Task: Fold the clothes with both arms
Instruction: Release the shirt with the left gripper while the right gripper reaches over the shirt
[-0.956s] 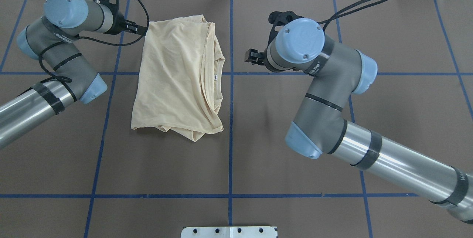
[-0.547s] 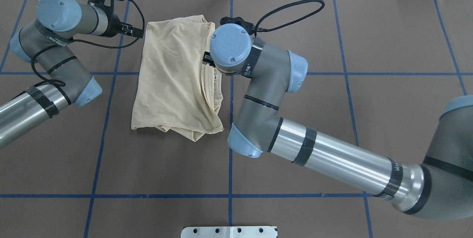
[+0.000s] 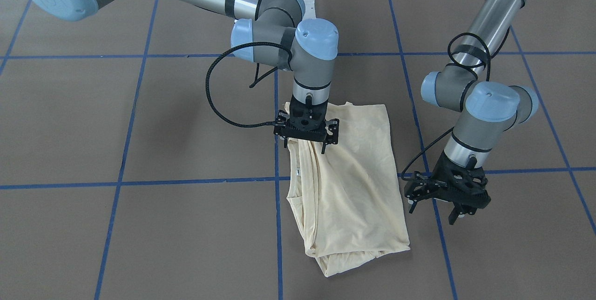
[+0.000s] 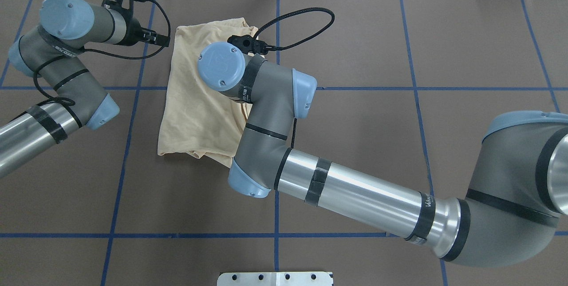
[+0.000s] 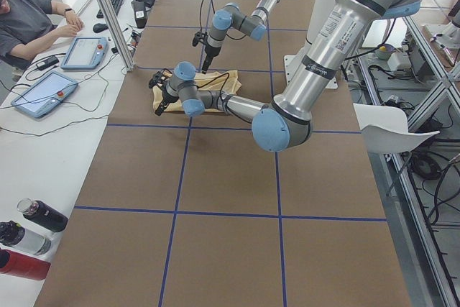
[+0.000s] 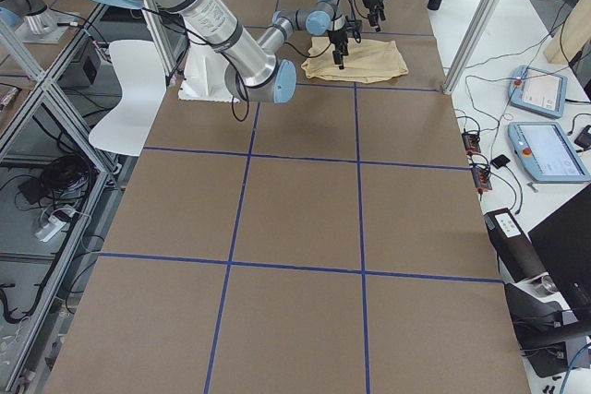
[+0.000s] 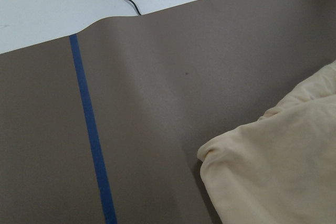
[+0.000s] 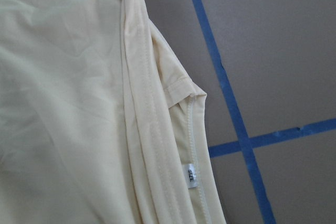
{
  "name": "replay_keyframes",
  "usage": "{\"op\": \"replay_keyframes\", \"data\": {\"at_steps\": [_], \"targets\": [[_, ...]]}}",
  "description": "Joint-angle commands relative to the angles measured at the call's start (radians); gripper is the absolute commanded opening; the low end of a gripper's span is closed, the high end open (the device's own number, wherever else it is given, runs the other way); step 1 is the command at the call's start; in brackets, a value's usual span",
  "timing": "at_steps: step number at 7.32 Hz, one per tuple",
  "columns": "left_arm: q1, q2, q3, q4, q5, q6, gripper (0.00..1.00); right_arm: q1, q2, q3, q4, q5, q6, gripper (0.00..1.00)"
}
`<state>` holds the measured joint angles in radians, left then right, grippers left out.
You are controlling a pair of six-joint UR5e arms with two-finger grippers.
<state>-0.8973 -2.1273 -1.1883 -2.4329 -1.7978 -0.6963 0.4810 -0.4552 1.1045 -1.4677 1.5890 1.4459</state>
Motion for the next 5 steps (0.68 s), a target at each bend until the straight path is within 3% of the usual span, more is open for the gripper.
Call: {"op": "replay_keyframes", "data": {"at_steps": [1,5], "targets": [[0.0,0.001,-0.001,0.0,0.0,-0.002,1.0,-0.013,0.036,-0.075,-0.026,-0.006,-0.066,1.0],[0.0,0.003,-0.001,0.0,0.0,-0.005,1.0,-0.035,0.038,-0.1,-0.079,-0.041,-0.249,1.0]]}}
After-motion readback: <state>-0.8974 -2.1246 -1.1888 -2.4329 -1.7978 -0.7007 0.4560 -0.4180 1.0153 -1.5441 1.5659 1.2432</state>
